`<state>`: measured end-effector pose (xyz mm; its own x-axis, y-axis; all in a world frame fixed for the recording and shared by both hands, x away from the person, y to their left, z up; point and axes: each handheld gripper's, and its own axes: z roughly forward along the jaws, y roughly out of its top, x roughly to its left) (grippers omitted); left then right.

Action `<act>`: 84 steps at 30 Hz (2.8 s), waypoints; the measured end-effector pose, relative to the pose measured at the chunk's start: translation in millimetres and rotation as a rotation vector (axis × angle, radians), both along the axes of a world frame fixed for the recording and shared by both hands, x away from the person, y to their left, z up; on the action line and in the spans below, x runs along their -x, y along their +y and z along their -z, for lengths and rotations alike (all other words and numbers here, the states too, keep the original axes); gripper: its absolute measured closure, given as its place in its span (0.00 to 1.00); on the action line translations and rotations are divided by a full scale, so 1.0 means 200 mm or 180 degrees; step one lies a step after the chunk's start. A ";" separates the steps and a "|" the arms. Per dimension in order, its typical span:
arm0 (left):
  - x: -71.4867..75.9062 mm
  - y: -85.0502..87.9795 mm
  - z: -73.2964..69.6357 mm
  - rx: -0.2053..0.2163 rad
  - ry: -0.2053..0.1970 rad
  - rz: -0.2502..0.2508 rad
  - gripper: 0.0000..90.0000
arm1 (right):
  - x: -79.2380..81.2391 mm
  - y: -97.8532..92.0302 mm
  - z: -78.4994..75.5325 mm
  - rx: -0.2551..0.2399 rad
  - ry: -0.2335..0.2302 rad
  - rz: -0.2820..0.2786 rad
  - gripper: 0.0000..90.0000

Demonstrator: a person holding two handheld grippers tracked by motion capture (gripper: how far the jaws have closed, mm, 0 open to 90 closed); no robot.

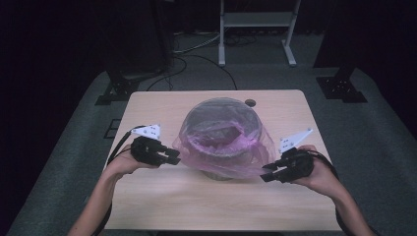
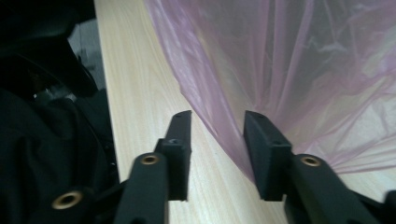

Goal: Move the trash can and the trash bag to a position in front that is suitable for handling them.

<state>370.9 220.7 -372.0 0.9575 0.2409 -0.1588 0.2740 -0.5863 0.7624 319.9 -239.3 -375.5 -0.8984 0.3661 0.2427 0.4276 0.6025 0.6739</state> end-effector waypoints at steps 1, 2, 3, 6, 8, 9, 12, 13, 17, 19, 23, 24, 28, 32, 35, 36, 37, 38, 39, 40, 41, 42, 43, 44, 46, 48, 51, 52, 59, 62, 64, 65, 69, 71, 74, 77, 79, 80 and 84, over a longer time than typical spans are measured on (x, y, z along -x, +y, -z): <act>0.01 0.02 -0.01 -0.0018 0.0005 -0.0011 0.70 | 0.01 -0.02 -0.02 -0.0035 -0.0012 -0.0006 0.64; 0.02 0.04 -0.01 -0.0033 0.0017 -0.0020 0.69 | 0.02 -0.04 -0.04 -0.0083 -0.0018 -0.0009 0.63; 0.02 0.05 -0.01 -0.0044 0.0025 -0.0026 0.67 | 0.03 -0.06 -0.06 -0.0119 -0.0028 -0.0009 0.62; 0.03 0.09 -0.03 -0.0022 0.0007 -0.0085 0.66 | 0.05 -0.10 -0.11 -0.0220 -0.0060 -0.0034 0.58; 0.03 0.09 -0.05 0.0009 -0.0023 -0.0122 0.64 | 0.06 -0.12 -0.15 -0.0282 -0.0087 -0.0016 0.57; 0.03 0.08 -0.06 0.0029 -0.0032 -0.0121 0.62 | 0.06 -0.13 -0.16 -0.0316 -0.0104 -0.0016 0.55; 0.02 0.06 -0.10 0.0091 -0.0089 -0.0114 0.60 | 0.06 -0.15 -0.20 -0.0437 -0.0154 -0.0009 0.54; 0.02 0.05 -0.11 0.0101 -0.0100 -0.0107 0.59 | 0.06 -0.15 -0.21 -0.0466 -0.0175 -0.0002 0.54; 0.00 0.00 -0.16 0.0109 -0.0141 -0.0100 0.56 | 0.04 -0.14 -0.23 -0.0447 -0.0312 0.0180 0.54; -0.02 -0.04 -0.18 0.0122 -0.0160 -0.0109 0.52 | 0.01 -0.12 -0.24 -0.0352 -0.0417 0.0353 0.51; -0.04 -0.10 -0.20 0.0128 -0.0198 -0.0113 0.46 | -0.04 -0.04 -0.22 -0.0317 -0.0577 0.0418 0.45; -0.06 -0.13 -0.19 0.0082 -0.0200 -0.0113 0.44 | -0.05 -0.02 -0.21 -0.0290 -0.0608 0.0416 0.44; -0.07 -0.22 -0.14 -0.0093 -0.0270 -0.0051 0.56 | -0.08 0.09 -0.17 -0.0068 -0.0708 0.0408 0.57; -0.06 -0.25 -0.07 -0.0146 -0.0315 -0.0039 0.94 | -0.08 0.15 -0.11 -0.0006 -0.0588 0.0407 0.94; -0.05 -0.24 -0.03 -0.0113 -0.0300 -0.0079 1.00 | -0.08 0.16 -0.06 0.0013 -0.0548 0.0414 1.00; -0.05 -0.24 -0.02 -0.0115 -0.0286 -0.0094 1.00 | -0.08 0.16 -0.05 0.0014 -0.0522 0.0413 1.00; -0.05 -0.24 -0.01 -0.0123 -0.0281 -0.0100 1.00 | -0.08 0.16 -0.04 0.0037 -0.0510 0.0429 1.00; -0.05 -0.24 0.00 -0.0142 -0.0275 -0.0104 1.00 | -0.08 0.15 -0.03 0.0068 -0.0516 0.0457 1.00; -0.05 -0.23 0.00 -0.0152 -0.0270 -0.0101 1.00 | -0.09 0.15 -0.03 0.0093 -0.0504 0.0470 1.00; -0.04 -0.23 0.01 -0.0167 -0.0278 -0.0100 0.99 | -0.09 0.15 -0.02 0.0095 -0.0503 0.0472 1.00; -0.04 -0.23 0.02 -0.0201 -0.0288 -0.0106 0.99 | -0.09 0.15 -0.02 0.0105 -0.0490 0.0476 1.00; -0.04 -0.23 0.03 -0.0229 -0.0290 -0.0107 1.00 | -0.09 0.15 -0.01 0.0120 -0.0482 0.0472 1.00; -0.04 -0.23 0.04 -0.0234 -0.0286 -0.0105 1.00 | -0.09 0.15 0.00 0.0143 -0.0477 0.0477 1.00; -0.04 -0.23 0.05 -0.0227 -0.0280 -0.0104 1.00 | -0.09 0.15 0.01 0.0152 -0.0475 0.0481 1.00; -0.04 -0.23 0.06 -0.0253 -0.0275 -0.0120 1.00 | -0.09 0.14 0.02 0.0150 -0.0459 0.0484 1.00; -0.04 -0.22 0.06 -0.0265 -0.0262 -0.0137 1.00 | -0.09 0.14 0.02 0.0129 -0.0451 0.0479 1.00; -0.04 -0.19 0.04 -0.0242 -0.0250 -0.0148 0.88 | -0.09 0.11 0.01 0.0070 -0.0351 0.0405 0.88; -0.04 -0.18 0.03 -0.0211 -0.0250 -0.0145 0.83 | -0.09 0.10 0.00 0.0004 -0.0403 0.0419 0.82; -0.09 -0.15 -0.06 -0.0090 -0.0452 -0.0157 0.61 | -0.13 0.05 -0.10 -0.0173 -0.0596 0.0423 0.63; -0.14 -0.18 -0.08 -0.0112 -0.0507 -0.0088 0.57 | -0.18 0.05 -0.12 -0.0096 -0.0674 0.0413 0.59; -0.18 -0.20 -0.07 -0.0107 -0.0530 0.0041 0.51 | -0.22 0.07 -0.12 -0.0036 -0.0723 0.0289 0.52; -0.19 -0.21 -0.07 -0.0131 -0.0550 0.0094 0.49 | -0.23 0.08 -0.12 -0.0027 -0.0732 0.0204 0.49; -0.24 -0.23 -0.07 -0.0124 -0.0575 0.0335 0.46 | -0.28 0.11 -0.12 0.0109 -0.0818 0.0011 0.42; -0.24 -0.24 -0.07 -0.0172 -0.0600 0.0368 0.43 | -0.29 0.11 -0.12 0.0146 -0.0889 -0.0014 0.42; -0.24 -0.25 -0.08 -0.0219 -0.0606 0.0395 0.43 | -0.27 0.12 -0.13 0.0199 -0.0906 -0.0016 0.45; -0.22 -0.26 -0.08 -0.0249 -0.0617 0.0400 0.43 | -0.25 0.12 -0.13 0.0196 -0.0897 -0.0026 0.45; -0.21 -0.26 -0.08 -0.0277 -0.0629 0.0398 0.43 | -0.24 0.12 -0.13 0.0199 -0.0877 -0.0031 0.46; -0.20 -0.27 -0.08 -0.0306 -0.0646 0.0406 0.43 | -0.22 0.12 -0.13 0.0206 -0.0875 -0.0042 0.46; -0.15 -0.28 -0.09 -0.0365 -0.0652 0.0487 0.43 | -0.16 0.12 -0.12 0.0264 -0.0898 -0.0072 0.46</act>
<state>400.7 164.2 -354.2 0.9934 0.0963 0.0618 0.0226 -0.6947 0.7189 352.8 -215.1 -351.0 -0.9342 0.3535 -0.0478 0.2161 0.6676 0.7124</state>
